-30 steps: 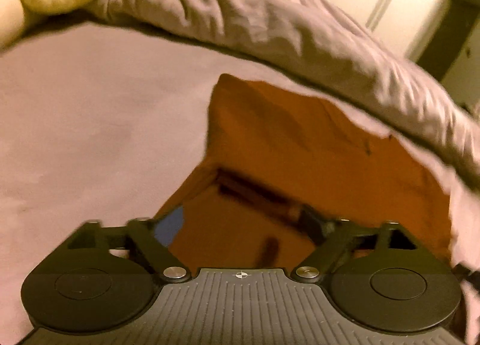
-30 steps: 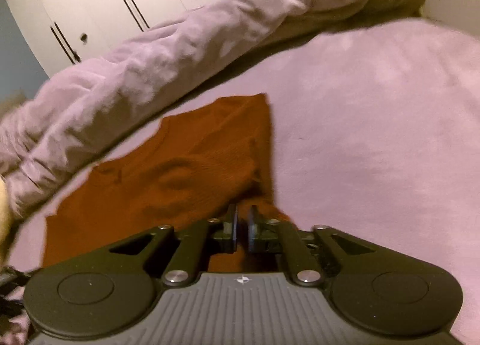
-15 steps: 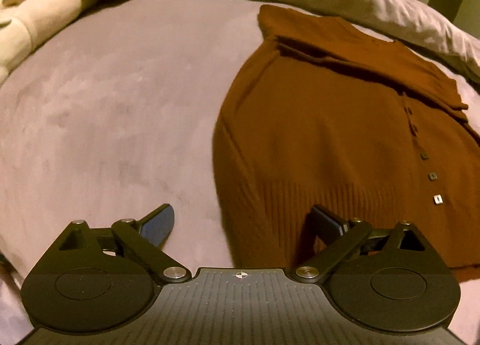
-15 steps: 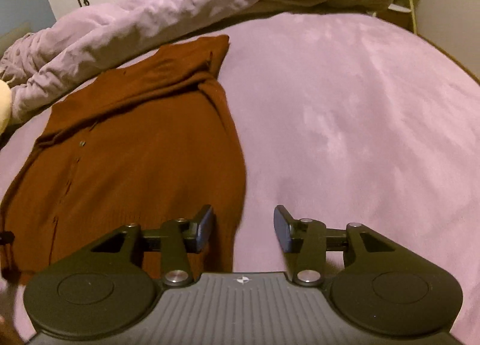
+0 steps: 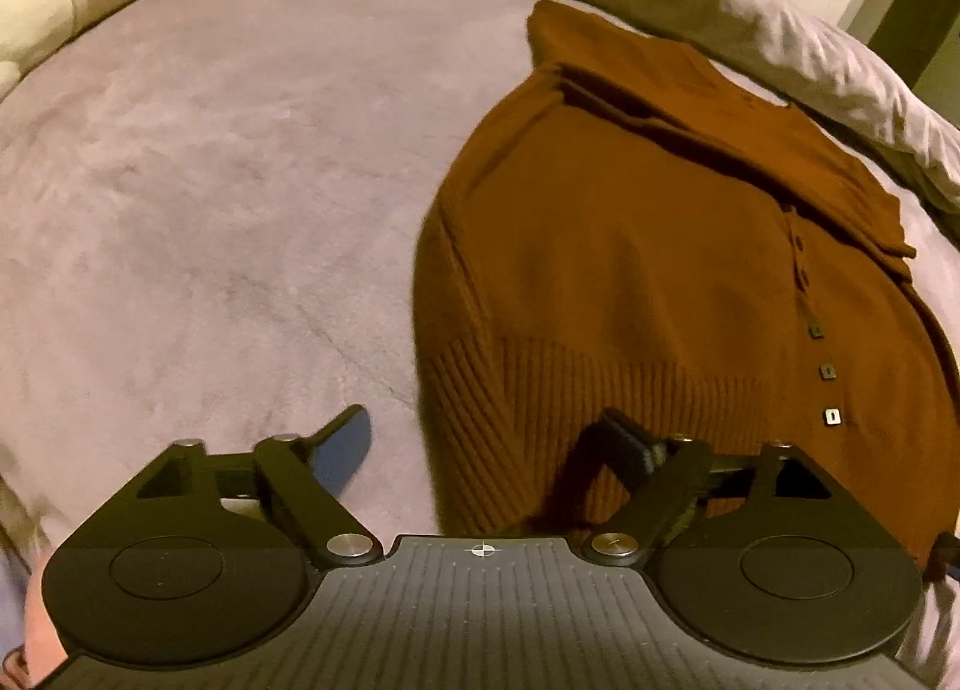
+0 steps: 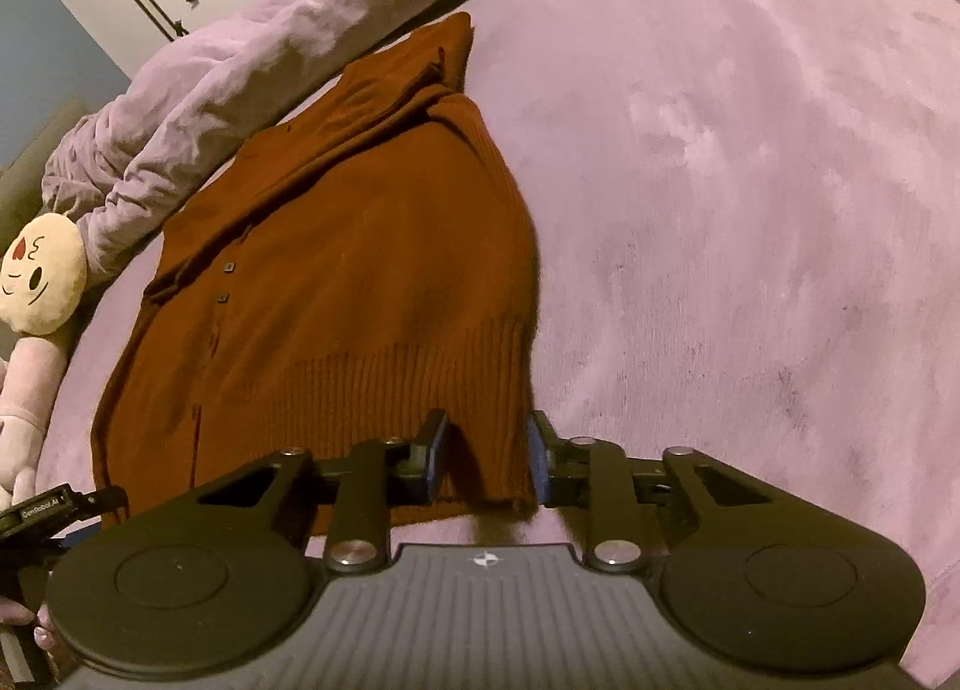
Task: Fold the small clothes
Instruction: 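Grasp the cardigan hem with both grippers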
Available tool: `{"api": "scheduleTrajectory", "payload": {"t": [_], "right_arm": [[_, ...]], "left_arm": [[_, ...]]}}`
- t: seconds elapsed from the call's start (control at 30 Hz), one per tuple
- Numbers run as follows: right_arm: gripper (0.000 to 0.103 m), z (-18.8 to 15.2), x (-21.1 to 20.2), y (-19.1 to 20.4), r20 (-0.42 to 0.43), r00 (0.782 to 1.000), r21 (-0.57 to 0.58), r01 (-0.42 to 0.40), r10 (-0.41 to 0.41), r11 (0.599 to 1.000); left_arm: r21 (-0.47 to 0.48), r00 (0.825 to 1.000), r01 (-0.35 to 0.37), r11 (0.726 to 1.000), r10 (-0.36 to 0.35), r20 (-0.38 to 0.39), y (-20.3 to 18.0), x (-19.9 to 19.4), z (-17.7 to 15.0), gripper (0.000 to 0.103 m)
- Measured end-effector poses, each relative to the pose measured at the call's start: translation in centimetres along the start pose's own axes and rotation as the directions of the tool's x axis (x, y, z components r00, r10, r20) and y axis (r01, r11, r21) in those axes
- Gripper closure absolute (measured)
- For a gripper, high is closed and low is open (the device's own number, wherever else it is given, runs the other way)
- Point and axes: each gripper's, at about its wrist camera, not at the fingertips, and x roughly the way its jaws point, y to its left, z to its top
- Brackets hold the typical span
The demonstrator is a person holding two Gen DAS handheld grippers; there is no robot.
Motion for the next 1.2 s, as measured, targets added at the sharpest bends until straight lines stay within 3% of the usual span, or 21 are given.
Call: {"api": "scheduleTrajectory", "payload": {"t": [0.1,0.3,0.5,0.77,0.9,1.2], "right_arm": [[0.081,0.0,0.2,-0.1,-0.005,1.0,0.009,-0.008,0.008,1.0],[0.081,-0.1,0.2,-0.3,-0.009,1.0,0.028,-0.019,0.019,0.999],[0.092,-0.1,0.1,-0.7,-0.01,1.0,0.03,-0.026,0.026,0.999],[0.091,0.0,0.0,-1.2,-0.017,0.999,0.057,-0.035,0.036,0.998],[0.087,0.1,0.2,-1.3,-0.031,0.998,0.064,-0.052,0.054,0.997],[0.087,0.1,0.5,-1.3,-0.034,0.998,0.054,-0.06,0.061,0.997]], "left_arm": [[0.007,1.0,-0.003,1.0,0.003,-0.01,-0.1,0.4,0.0,0.009],[0.038,1.0,-0.009,0.999,0.009,-0.006,-0.2,0.3,-0.2,0.016],[0.054,1.0,-0.006,0.999,0.007,-0.012,0.3,0.1,0.1,0.041],[0.023,0.998,0.052,0.998,-0.052,-0.038,1.6,0.0,0.9,0.086],[0.003,0.996,0.084,0.996,-0.084,-0.037,1.9,-0.2,0.9,0.088],[-0.025,0.993,0.11,0.994,-0.111,-0.032,2.9,-0.6,1.5,0.09]]}}
